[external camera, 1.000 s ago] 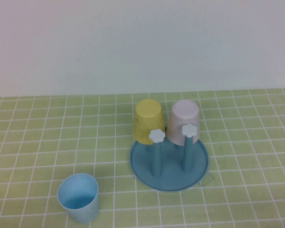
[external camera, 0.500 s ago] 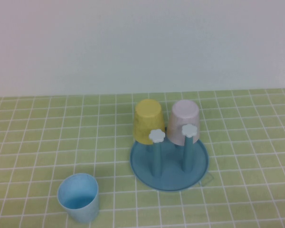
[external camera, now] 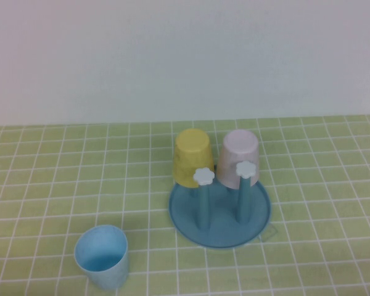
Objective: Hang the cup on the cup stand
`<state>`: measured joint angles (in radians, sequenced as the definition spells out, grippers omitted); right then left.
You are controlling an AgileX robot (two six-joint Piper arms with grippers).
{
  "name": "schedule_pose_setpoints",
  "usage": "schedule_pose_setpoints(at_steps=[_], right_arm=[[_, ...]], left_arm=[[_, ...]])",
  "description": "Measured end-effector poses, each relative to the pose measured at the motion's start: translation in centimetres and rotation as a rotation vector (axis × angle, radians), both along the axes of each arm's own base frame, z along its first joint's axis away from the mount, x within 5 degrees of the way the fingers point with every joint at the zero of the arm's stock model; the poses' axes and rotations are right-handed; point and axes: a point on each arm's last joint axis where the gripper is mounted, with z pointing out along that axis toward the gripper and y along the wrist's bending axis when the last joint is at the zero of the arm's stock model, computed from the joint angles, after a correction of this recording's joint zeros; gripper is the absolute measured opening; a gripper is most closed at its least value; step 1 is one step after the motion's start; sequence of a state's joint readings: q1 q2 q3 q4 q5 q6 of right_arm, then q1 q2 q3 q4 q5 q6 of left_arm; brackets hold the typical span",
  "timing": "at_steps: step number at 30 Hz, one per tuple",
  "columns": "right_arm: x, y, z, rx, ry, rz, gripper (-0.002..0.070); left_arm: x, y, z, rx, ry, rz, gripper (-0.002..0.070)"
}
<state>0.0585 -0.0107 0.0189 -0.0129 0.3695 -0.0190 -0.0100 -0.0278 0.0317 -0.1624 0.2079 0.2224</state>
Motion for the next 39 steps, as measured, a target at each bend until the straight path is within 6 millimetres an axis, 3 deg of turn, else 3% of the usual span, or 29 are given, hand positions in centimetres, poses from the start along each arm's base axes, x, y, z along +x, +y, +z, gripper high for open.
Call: schedule_pose_setpoints(at_steps=[6,17,24,35,39], right_arm=[[0.2,0.0,0.4,0.004,-0.076,0.0,-0.0001],[0.5,0.0,3.7,0.014,-0.443,0.001,-0.0001],[0.5,0.0,3.9,-0.127,-0.465,0.018,-0.0001],[0.2,0.0,5.4,-0.01,-0.626,0.002,-0.0002],[0.2,0.0,5.5,-0.002,-0.637,0.001,-0.0001]], left_arm=[[0.1,0.2,1.3,-0.003,-0.148,0.024,0.0],[-0.4,0.7,4.4,-0.007,-0.492,0.08,0.0],[-0.7,0.9,5.3,-0.121,-0.594,0.082,0.0],[-1.1,1.0,6.1,-0.136,-0.694,0.09,0.0],[-1.3,1.0,6.6,-0.242,-0.702,0.067,0.0]])
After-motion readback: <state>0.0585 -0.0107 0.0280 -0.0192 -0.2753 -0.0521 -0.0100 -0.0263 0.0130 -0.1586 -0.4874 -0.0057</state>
